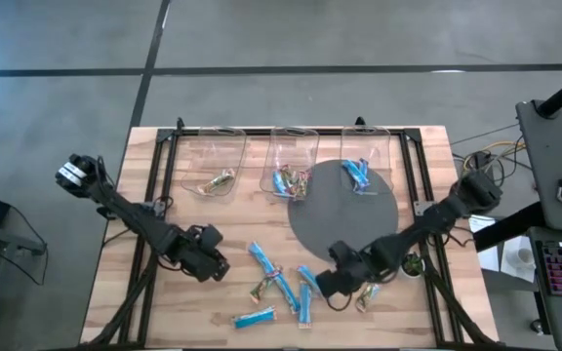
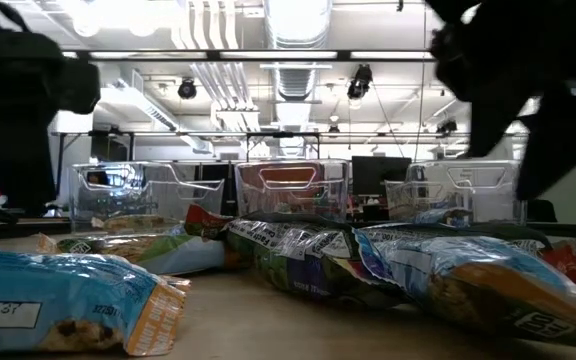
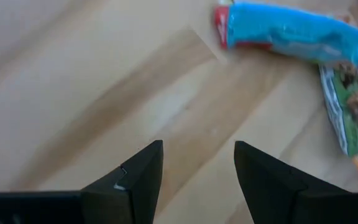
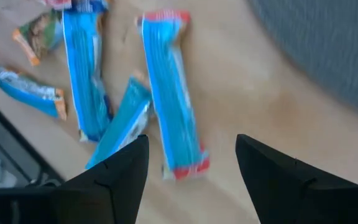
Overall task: Pick and place Granola Bars by type
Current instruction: Put the yellow granola bar into the left transparent bin
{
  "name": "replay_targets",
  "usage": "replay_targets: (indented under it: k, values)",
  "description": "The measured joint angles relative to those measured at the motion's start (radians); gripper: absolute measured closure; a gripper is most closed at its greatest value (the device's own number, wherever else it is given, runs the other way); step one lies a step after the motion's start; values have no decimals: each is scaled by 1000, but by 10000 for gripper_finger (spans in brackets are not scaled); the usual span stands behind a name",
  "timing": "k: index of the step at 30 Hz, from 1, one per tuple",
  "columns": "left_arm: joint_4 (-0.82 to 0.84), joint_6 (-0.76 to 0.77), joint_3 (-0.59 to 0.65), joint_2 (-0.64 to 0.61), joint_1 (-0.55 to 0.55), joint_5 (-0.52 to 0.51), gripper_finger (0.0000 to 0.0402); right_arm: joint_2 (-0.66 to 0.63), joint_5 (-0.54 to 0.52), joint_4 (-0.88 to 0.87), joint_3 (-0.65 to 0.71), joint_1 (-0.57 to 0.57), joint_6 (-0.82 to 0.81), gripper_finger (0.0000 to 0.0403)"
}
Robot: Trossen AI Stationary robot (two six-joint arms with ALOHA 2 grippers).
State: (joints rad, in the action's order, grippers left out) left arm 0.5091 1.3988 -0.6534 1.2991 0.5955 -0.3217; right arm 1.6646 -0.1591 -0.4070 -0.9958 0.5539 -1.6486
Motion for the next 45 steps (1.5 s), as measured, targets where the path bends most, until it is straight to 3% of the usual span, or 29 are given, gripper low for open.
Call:
replay_targets:
  k: [8,12,22,30,45]
  values:
    - [-195,9,115,0,52,2,220,0,11,1,-16,76,-235,173]
    - [-272,9,160,0,55,-2,220,0,84,1,-19,104,-361,172]
    - [-318,-42,186,0,55,-20,220,0,195,-117,-18,151,-645,172]
    - [-319,-93,186,0,55,-20,220,0,316,-287,-29,153,-690,157]
    - [-319,-160,186,0,55,-35,220,0,310,-292,72,140,-689,154]
